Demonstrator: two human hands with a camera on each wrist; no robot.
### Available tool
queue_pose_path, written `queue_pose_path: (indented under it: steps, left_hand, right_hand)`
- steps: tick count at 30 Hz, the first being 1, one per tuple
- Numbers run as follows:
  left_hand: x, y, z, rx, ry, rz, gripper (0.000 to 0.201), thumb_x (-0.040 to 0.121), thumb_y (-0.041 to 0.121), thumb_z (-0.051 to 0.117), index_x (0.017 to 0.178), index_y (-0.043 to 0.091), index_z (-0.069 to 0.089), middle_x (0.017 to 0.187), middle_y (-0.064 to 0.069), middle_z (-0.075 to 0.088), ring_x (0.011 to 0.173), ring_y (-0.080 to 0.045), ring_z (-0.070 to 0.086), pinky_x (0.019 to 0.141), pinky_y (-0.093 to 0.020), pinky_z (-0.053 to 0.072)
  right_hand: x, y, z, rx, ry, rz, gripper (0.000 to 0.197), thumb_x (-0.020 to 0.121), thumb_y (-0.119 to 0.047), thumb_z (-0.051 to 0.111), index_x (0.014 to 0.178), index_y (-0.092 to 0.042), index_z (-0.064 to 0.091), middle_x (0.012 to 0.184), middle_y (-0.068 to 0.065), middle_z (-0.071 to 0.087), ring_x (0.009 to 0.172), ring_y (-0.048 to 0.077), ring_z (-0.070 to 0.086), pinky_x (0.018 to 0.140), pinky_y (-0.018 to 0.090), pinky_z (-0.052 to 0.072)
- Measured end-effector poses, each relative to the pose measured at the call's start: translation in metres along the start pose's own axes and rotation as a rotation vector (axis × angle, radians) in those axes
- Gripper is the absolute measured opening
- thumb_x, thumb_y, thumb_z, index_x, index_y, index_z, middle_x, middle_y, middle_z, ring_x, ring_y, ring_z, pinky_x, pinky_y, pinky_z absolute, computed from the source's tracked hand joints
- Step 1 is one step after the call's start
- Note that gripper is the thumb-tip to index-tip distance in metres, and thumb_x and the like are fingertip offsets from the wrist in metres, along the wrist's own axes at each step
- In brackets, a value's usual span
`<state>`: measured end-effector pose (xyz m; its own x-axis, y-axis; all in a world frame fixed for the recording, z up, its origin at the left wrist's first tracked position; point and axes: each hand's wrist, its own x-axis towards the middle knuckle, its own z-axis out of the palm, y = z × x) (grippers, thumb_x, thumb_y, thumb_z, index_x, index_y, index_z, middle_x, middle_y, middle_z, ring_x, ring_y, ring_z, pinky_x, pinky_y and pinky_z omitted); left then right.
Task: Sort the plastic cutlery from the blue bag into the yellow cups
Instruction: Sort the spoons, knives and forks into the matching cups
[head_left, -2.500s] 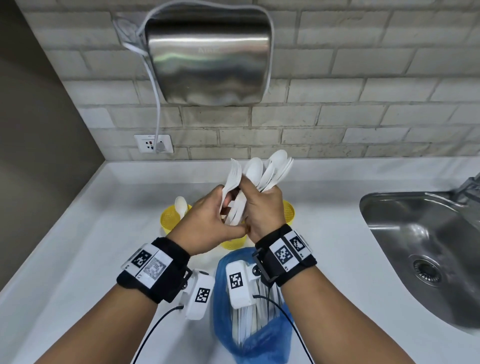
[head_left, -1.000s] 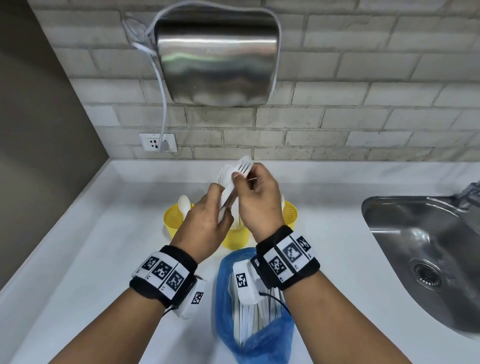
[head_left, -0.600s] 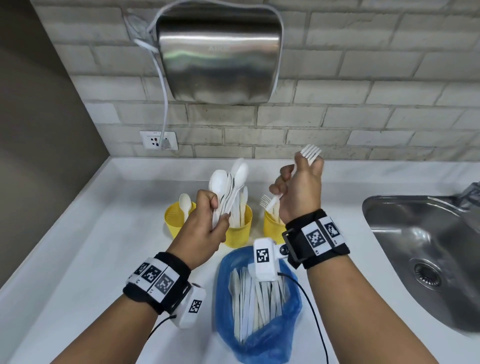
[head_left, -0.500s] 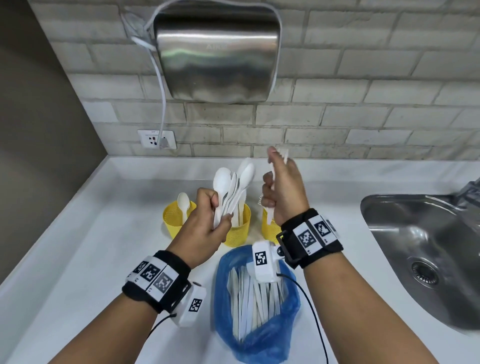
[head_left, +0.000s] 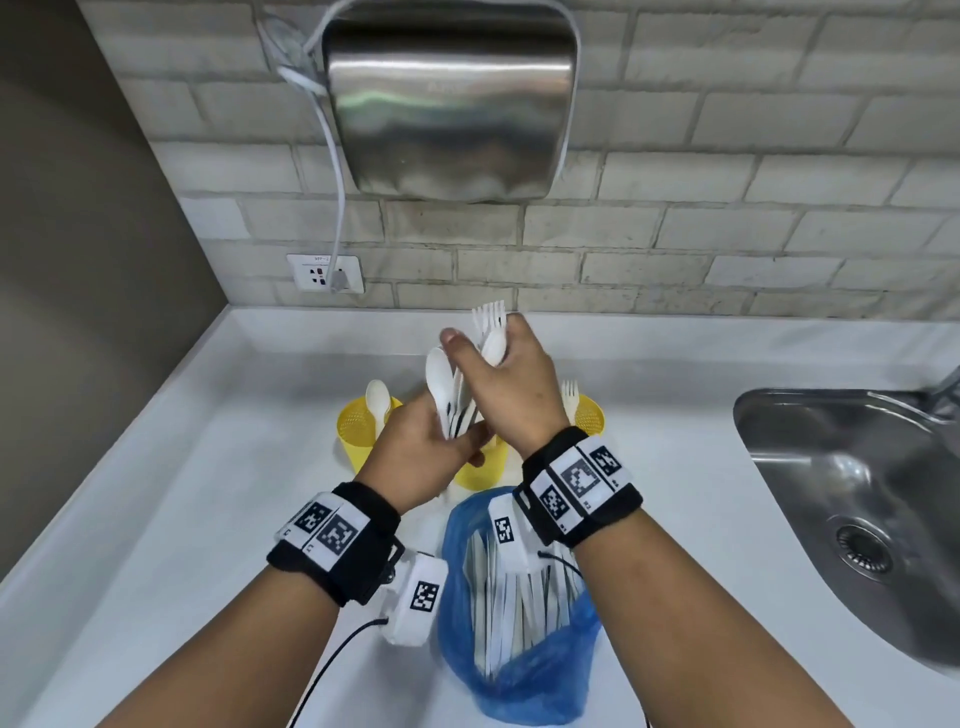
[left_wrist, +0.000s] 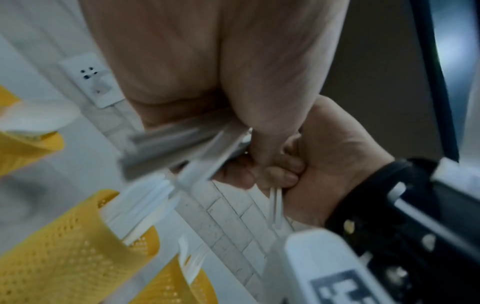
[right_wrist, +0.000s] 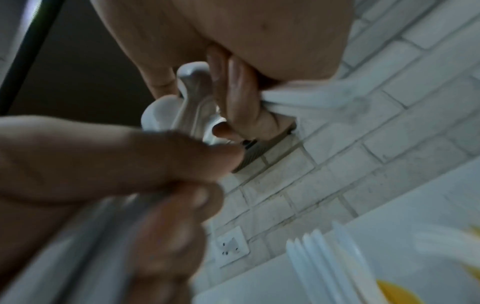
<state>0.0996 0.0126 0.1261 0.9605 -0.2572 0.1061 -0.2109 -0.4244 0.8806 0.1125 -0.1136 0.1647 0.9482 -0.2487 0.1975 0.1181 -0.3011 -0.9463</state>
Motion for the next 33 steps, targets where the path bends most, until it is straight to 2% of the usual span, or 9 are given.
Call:
queue_pose_path:
  steps: [4,9,13,16,19,21,27,30,33]
  left_hand:
    - [0.0,0.001,-0.003,0.091,0.006,-0.038,0.018,0.094,0.022,0.072,0.079,0.02,0.06,0.062,-0.003,0.066,0.054,-0.012,0.065,0.051,-0.036,0.054]
    - [0.008,0.015,0.004,0.109,0.015,-0.009,0.014,0.09,0.008,0.069,0.078,0.015,0.065,0.058,-0.003,0.066,0.044,-0.005,0.061,0.04,-0.025,0.045]
    - [0.014,0.015,0.005,0.103,0.036,-0.009,0.012,0.089,0.003,0.06,0.084,0.014,0.064,0.057,0.001,0.063,0.049,-0.006,0.063,0.042,-0.02,0.045]
    - [0.013,0.012,0.006,0.096,0.08,0.029,0.009,0.09,0.006,0.061,0.098,0.009,0.063,0.07,-0.01,0.067,0.063,-0.025,0.068,0.046,-0.037,0.052]
    - [0.013,0.014,0.006,0.115,0.088,0.02,0.023,0.085,-0.002,0.062,0.068,0.012,0.059,0.046,0.007,0.059,0.047,-0.004,0.058,0.047,-0.026,0.043]
    - [0.012,0.016,0.003,0.11,0.061,-0.02,0.034,0.081,-0.002,0.066,0.058,0.018,0.053,0.044,0.007,0.055,0.047,-0.008,0.054,0.049,-0.026,0.039]
    - [0.014,0.01,-0.026,0.041,-0.292,-0.022,0.027,0.073,0.038,0.085,0.089,0.019,0.074,0.081,-0.012,0.073,0.078,-0.012,0.065,0.072,-0.035,0.052]
    - [0.018,0.013,-0.031,0.091,-0.281,0.019,0.017,0.074,0.017,0.088,0.083,0.014,0.074,0.075,0.006,0.074,0.07,-0.007,0.067,0.067,-0.028,0.055]
    - [0.025,0.009,-0.029,0.2,-0.235,0.054,0.026,0.069,0.029,0.083,0.09,0.02,0.07,0.083,0.002,0.075,0.08,-0.017,0.072,0.073,-0.043,0.062]
  right_hand:
    - [0.012,-0.015,-0.02,-0.075,0.103,-0.103,0.048,0.084,-0.066,0.063,0.093,-0.022,0.046,0.076,-0.004,0.062,0.067,0.012,0.06,0.064,0.035,0.051]
    - [0.005,-0.022,-0.007,-0.578,-0.226,-0.201,0.05,0.09,-0.075,0.042,0.102,-0.026,0.041,0.107,0.001,0.067,0.094,0.029,0.063,0.081,0.043,0.049]
    - [0.001,-0.015,-0.007,-0.489,-0.12,-0.23,0.061,0.077,-0.082,0.054,0.095,-0.026,0.037,0.089,-0.005,0.063,0.083,0.025,0.062,0.073,0.042,0.053]
    - [-0.003,-0.01,-0.005,-0.48,-0.097,-0.251,0.063,0.074,-0.075,0.064,0.097,-0.027,0.031,0.084,-0.005,0.061,0.079,0.029,0.06,0.068,0.041,0.051]
    - [-0.006,-0.004,-0.001,-0.432,-0.033,-0.309,0.049,0.085,-0.053,0.066,0.099,-0.027,0.026,0.082,0.0,0.062,0.076,0.032,0.06,0.069,0.043,0.053]
    - [-0.005,-0.002,-0.002,-0.422,-0.017,-0.361,0.042,0.09,-0.041,0.065,0.102,-0.025,0.028,0.079,0.0,0.061,0.075,0.033,0.06,0.068,0.041,0.051]
    - [0.001,-0.003,-0.016,-0.376,-0.208,-0.497,0.044,0.088,-0.039,0.069,0.11,-0.019,0.038,0.075,0.0,0.064,0.071,0.032,0.06,0.066,0.042,0.051]
    - [0.004,-0.005,-0.016,-0.403,-0.291,-0.552,0.048,0.085,-0.043,0.071,0.109,-0.019,0.038,0.075,-0.002,0.062,0.071,0.03,0.06,0.066,0.043,0.052]
    - [0.003,-0.007,-0.012,-0.394,-0.336,-0.516,0.058,0.077,-0.057,0.074,0.105,-0.023,0.036,0.076,-0.006,0.06,0.073,0.027,0.06,0.067,0.041,0.052]
